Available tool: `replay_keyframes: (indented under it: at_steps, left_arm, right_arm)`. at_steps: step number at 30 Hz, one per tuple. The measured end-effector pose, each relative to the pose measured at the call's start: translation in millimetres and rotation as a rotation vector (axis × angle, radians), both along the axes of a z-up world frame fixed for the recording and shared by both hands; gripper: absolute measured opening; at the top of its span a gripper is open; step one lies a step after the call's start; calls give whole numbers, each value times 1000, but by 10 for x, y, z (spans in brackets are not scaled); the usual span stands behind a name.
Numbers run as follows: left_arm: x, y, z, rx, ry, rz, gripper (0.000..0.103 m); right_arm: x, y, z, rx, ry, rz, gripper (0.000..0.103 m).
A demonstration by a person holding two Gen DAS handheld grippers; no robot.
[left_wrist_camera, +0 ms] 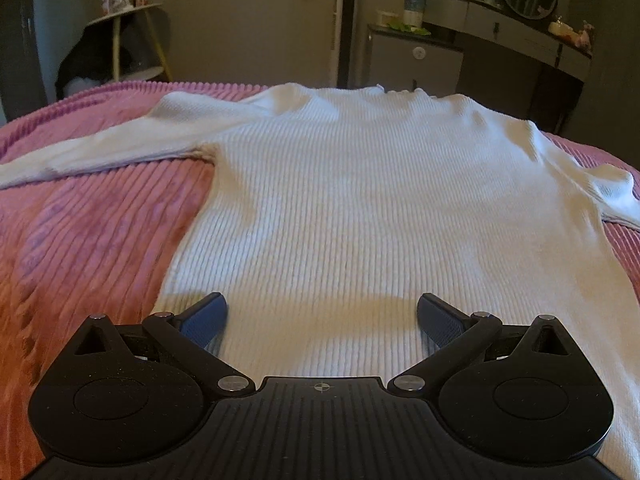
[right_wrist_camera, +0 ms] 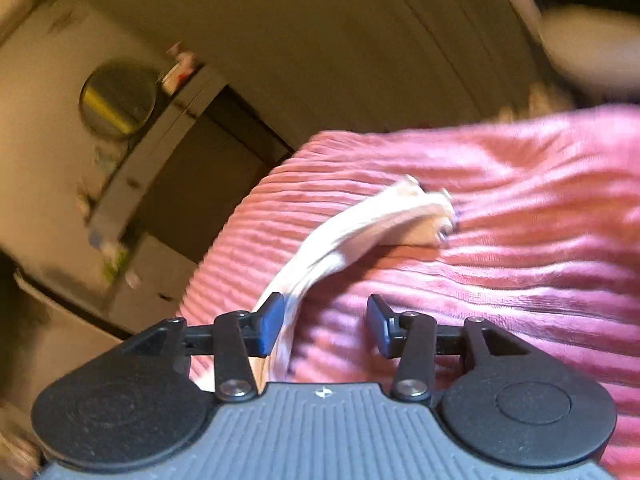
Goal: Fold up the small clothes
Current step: 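Carry the held sleeve across the dress body and open the right gripper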
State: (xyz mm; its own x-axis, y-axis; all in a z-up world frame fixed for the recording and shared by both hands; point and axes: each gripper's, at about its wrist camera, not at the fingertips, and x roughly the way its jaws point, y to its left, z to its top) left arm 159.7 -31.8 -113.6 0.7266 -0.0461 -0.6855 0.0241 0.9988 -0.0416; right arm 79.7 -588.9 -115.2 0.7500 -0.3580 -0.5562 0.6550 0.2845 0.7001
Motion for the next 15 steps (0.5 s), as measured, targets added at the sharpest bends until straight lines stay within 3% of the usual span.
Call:
replay_keyframes:
  at_steps: [6, 7, 8, 9, 12, 15]
  left_arm:
    - [-34, -60, -38, 22, -33, 7, 103]
    - [-39, -70, -45, 27, -38, 7, 103]
    - [-42, -76, -48, 29, -41, 8, 103]
    - [-42, -77, -46, 32, -44, 9, 103]
    - [-34, -73, -33, 33, -43, 9, 103]
    - [-26, -39, -7, 13, -34, 7, 103]
  right_arm:
    - [172, -246, -229, 69, -175, -38, 45]
    - [234, -275, -235, 60, -154, -30, 37]
    - [316, -289, -223, 40, -115, -13, 15]
    - [401, -304, -180, 19, -88, 7, 7]
    - [508, -73, 163, -131, -78, 74, 7]
    - [773, 418, 616, -318, -86, 258, 7]
